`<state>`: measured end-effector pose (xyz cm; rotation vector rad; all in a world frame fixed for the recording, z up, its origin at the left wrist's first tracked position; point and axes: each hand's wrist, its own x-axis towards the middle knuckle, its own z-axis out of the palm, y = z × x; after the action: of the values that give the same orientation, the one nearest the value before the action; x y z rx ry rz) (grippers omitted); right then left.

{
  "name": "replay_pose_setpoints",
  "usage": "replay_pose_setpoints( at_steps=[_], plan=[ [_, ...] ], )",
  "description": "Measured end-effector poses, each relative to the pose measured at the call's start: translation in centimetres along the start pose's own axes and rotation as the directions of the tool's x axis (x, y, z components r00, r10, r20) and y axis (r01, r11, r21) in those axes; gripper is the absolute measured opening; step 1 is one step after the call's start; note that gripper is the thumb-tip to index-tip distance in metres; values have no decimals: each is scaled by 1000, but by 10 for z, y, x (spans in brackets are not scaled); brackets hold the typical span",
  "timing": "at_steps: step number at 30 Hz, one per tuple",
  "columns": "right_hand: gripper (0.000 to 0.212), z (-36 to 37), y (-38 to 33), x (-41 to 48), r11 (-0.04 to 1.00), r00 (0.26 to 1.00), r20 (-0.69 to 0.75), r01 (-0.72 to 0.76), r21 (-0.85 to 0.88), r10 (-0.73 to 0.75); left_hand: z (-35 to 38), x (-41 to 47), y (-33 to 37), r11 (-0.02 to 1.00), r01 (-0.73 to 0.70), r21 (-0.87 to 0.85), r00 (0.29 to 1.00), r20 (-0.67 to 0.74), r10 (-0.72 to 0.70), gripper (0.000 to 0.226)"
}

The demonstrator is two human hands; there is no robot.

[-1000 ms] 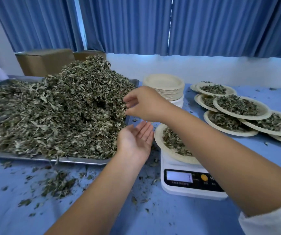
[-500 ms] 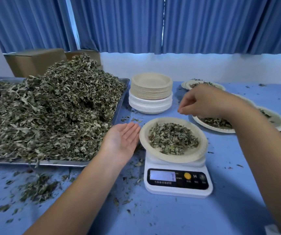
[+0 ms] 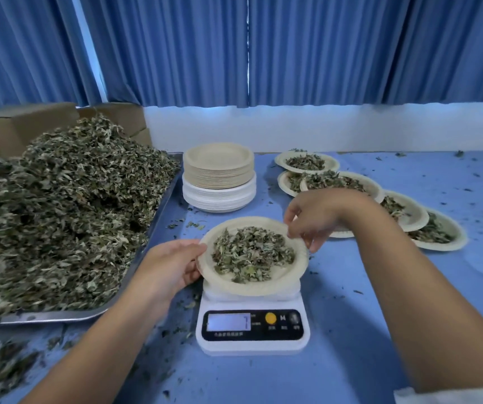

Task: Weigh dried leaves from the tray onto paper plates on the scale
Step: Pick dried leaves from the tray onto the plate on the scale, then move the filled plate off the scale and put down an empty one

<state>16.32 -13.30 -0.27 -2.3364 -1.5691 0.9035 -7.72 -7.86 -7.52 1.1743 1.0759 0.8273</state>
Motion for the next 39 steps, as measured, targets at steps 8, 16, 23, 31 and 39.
replay_pose_setpoints(
  at_steps=[8, 16, 23, 31, 39],
  plan=[
    [21, -29, 38, 8, 928, 923, -384, 119, 352, 27, 45, 22, 40, 966, -61, -253, 994, 76, 83, 8],
    [15, -82, 74, 37, 831, 796, -532, 66, 552, 290, 138, 79, 85, 922, -119, -369, 985, 73, 156, 13],
    [20, -119, 107, 76, 853, 716, -592, -10, 521, 369, 198, 134, 87, 974, -225, 35, 974, 37, 224, 25],
    [29, -118, 133, 103, 861, 727, -556, -97, 499, 404, 224, 165, 73, 925, -244, 292, 969, 45, 242, 30],
    [28, -121, 135, 102, 891, 757, -547, -100, 443, 357, 219, 167, 62, 846, -322, 425, 945, 92, 314, 27]
  ],
)
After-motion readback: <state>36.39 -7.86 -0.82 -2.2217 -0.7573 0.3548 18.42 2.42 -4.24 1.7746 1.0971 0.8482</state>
